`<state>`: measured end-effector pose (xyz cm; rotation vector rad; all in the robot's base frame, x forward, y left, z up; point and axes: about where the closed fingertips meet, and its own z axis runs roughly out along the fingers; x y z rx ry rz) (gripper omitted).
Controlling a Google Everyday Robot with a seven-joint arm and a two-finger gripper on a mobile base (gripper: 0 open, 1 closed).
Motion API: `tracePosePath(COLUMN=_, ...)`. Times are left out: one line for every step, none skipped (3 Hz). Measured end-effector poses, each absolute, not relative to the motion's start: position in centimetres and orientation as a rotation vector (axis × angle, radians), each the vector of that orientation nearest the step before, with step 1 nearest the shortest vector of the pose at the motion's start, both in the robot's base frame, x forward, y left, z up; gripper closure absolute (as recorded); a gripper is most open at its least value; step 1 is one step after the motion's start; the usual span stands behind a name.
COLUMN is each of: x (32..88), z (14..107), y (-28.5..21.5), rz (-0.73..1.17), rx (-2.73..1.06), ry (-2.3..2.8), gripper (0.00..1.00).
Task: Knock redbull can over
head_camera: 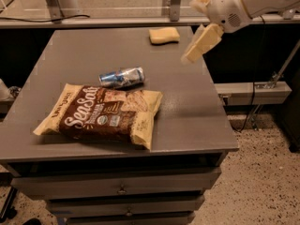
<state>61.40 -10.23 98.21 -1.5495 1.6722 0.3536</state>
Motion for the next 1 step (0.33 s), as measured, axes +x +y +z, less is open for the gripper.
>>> tracePosePath(x=60.76, z=99.22, y=-14.86, rz=0.326, rx=-1.420, ry=1.701, gripper=0.00)
